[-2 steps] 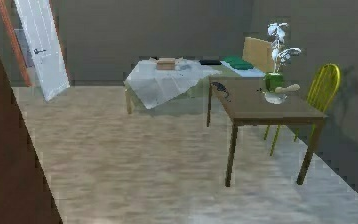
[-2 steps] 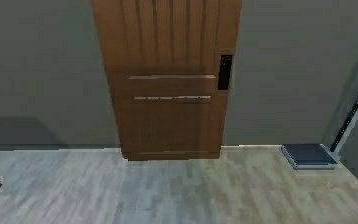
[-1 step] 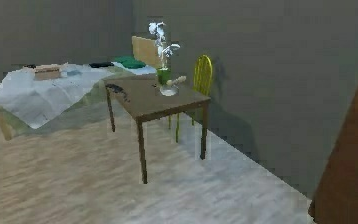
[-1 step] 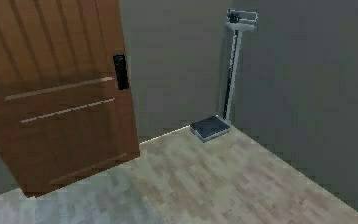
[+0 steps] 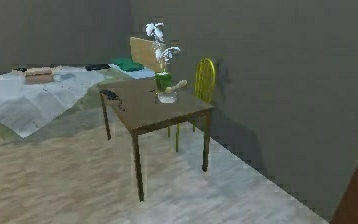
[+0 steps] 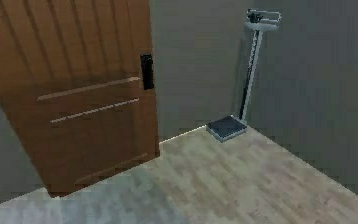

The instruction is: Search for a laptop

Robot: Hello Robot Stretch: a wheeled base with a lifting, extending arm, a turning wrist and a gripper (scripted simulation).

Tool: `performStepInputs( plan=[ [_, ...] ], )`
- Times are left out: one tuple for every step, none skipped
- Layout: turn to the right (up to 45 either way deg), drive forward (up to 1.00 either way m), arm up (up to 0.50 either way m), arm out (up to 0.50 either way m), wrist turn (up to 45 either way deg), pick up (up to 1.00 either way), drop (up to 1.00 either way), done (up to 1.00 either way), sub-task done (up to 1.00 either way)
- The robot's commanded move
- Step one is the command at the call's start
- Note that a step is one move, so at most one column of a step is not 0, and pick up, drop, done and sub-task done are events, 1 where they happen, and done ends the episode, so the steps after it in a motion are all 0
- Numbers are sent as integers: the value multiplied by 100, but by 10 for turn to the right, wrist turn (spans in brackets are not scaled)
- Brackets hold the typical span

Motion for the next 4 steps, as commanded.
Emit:
performStepInputs(
  plan=[
    [-270,0,0,0,0,0,0,0,0],
    [0,40,0,0,0,0,0,0,0],
    [-450,0,0,0,0,0,0,0,0],
    [-30,0,0,0,0,0,0,0,0]
  ],
)
